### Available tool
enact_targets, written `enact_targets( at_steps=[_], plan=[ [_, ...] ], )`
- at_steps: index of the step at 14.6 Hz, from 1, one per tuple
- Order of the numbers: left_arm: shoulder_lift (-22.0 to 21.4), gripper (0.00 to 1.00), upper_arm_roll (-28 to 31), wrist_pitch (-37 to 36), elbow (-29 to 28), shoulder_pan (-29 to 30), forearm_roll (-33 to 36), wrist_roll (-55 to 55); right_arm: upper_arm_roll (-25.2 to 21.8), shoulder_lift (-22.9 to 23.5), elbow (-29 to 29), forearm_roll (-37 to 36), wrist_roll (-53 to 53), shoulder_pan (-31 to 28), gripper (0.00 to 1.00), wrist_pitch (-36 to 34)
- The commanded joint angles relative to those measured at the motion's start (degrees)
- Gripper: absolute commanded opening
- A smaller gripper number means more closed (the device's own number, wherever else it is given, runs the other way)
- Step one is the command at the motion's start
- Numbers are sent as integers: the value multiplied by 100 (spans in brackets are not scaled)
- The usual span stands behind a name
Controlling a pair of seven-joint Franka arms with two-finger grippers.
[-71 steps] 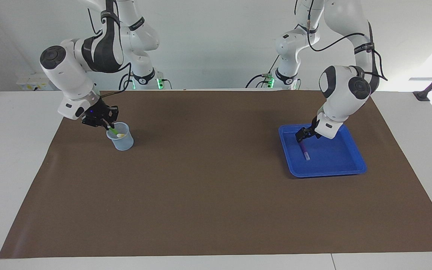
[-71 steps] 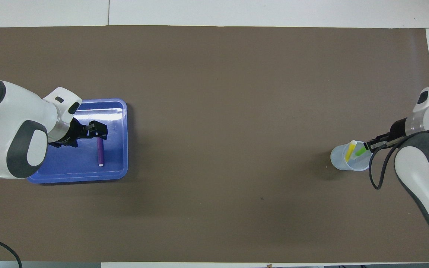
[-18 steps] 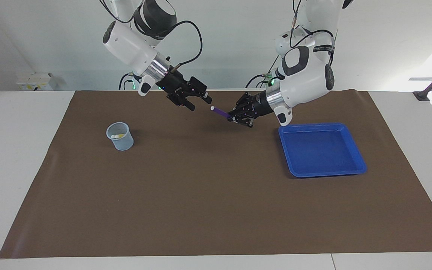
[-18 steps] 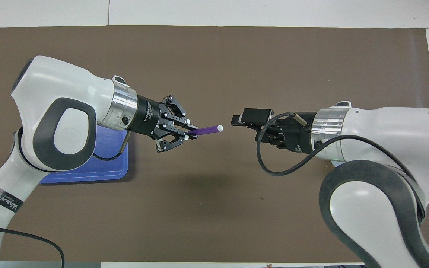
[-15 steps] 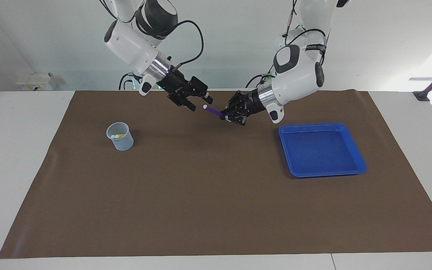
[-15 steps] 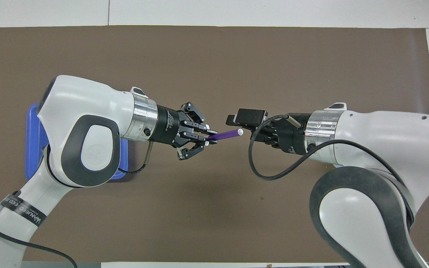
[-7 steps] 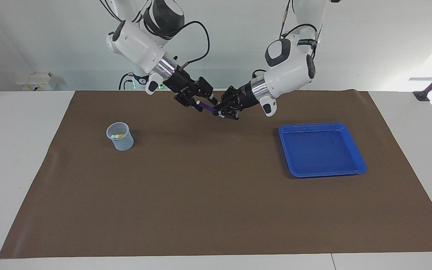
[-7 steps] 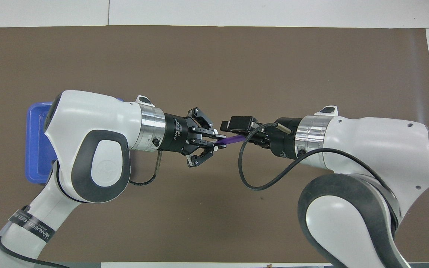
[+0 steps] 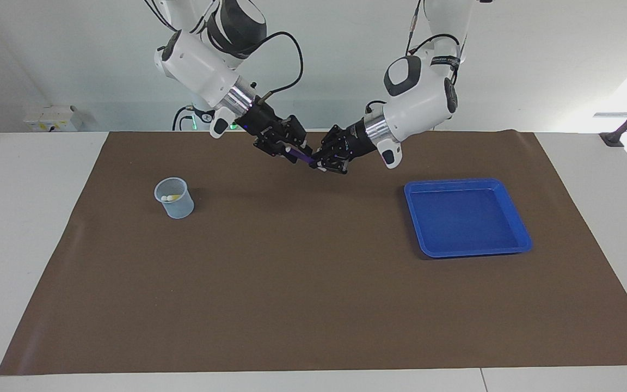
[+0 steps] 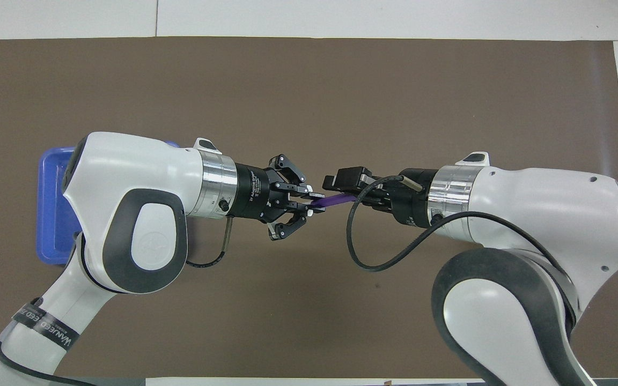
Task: Transfer and insert pens with both arms
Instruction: 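Close the right gripper on the purple pen and open the left gripper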
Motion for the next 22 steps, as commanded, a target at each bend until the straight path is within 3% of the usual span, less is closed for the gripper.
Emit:
enact_targets(
  at_steps=[1, 8, 11, 12, 15, 17, 20, 21, 22],
  plan=[
    [-233, 0, 18, 109, -154, -1, -164, -19, 24, -88, -89, 36, -150, -39, 46, -4],
    [-276, 0, 18, 135, -146, -10, -164, -45, 24, -114, -106, 19, -194, -30, 44, -136],
    [-285, 0, 18, 144, -146, -10, -164, -46, 24, -114, -106, 19, -203, -30, 30, -145],
    [-285, 0, 18, 144, -146, -10, -164, -46, 24, -114, -106, 19, -194, -30, 20, -162],
    [-303, 0, 18, 144, -137, -1, -164, -46, 15, -114, -98, 19, -203, -57, 18, -268],
    [-312, 0, 18, 144, -137, -1, -164, -46, 7, -114, -98, 19, -185, -57, 0, -259],
    [-373, 0, 18, 153, -137, -10, -155, -2, 6, -114, -98, 19, -159, -127, 0, -320],
    [-460, 99, 9, 196, -137, -18, -146, 7, -2, -114, -98, 10, -150, -136, 0, -416],
    [-565, 100, 9, 240, -154, -27, -146, 16, -2, -114, -89, -60, -150, -144, 0, -470]
  ],
)
